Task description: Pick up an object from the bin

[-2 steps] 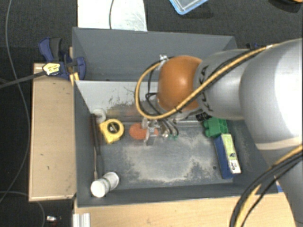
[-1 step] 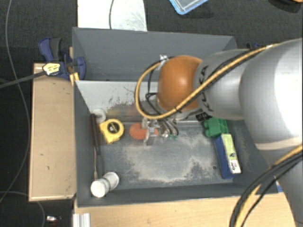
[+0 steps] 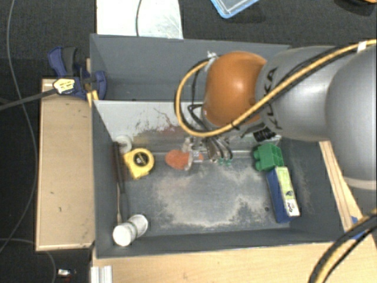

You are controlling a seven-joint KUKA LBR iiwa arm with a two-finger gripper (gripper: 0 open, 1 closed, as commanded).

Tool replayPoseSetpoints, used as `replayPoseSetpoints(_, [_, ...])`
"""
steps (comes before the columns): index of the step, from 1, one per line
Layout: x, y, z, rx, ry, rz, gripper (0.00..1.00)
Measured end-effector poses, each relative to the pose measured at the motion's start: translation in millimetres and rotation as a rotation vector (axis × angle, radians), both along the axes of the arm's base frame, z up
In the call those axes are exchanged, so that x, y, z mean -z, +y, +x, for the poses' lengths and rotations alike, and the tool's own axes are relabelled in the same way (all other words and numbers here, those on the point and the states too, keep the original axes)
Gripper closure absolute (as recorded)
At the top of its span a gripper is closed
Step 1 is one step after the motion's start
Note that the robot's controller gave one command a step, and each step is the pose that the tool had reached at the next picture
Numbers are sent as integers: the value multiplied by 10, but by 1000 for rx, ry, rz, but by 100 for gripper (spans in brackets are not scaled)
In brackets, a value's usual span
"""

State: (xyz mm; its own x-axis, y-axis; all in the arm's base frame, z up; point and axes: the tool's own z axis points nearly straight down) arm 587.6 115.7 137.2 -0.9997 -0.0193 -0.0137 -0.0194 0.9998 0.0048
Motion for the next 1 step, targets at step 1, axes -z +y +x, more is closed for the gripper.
replayPoseSetpoints(1, [-750, 46, -100, 112, 2, 1, 100])
